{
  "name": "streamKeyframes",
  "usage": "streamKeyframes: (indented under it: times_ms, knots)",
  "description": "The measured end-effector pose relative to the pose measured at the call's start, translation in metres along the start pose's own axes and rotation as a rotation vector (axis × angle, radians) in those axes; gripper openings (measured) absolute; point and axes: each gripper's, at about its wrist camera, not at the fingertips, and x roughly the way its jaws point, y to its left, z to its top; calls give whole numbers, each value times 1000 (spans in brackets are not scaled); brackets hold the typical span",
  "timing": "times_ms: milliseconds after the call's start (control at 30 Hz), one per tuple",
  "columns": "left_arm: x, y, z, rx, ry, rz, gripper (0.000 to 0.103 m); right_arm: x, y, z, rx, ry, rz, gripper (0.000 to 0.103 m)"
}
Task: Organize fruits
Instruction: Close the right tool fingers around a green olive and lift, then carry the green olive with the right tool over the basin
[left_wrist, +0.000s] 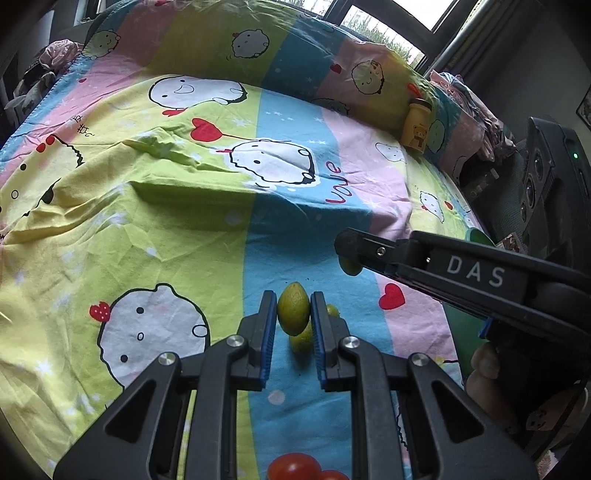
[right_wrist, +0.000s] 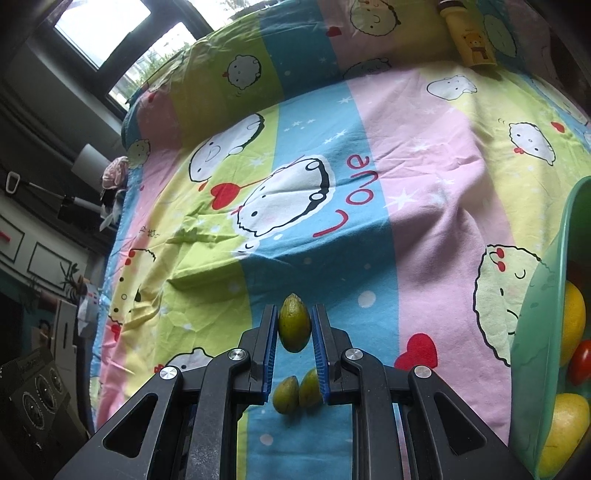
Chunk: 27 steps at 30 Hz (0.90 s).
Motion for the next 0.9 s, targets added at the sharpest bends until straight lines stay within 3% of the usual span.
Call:
streamKeyframes:
  times_ms: [333,767,900]
  knots:
    - [-17,-13,-1,20,-34,-59,18,-35,-5,-6,14,-91,7,21]
    - [-38,-38,-3,93,-91,-73,18,-79,-12,-12,30,-194,-5,21]
    - [-43,-52,-2,136,-113,-77,18,-93,-16,-13,35,-228,-50,21]
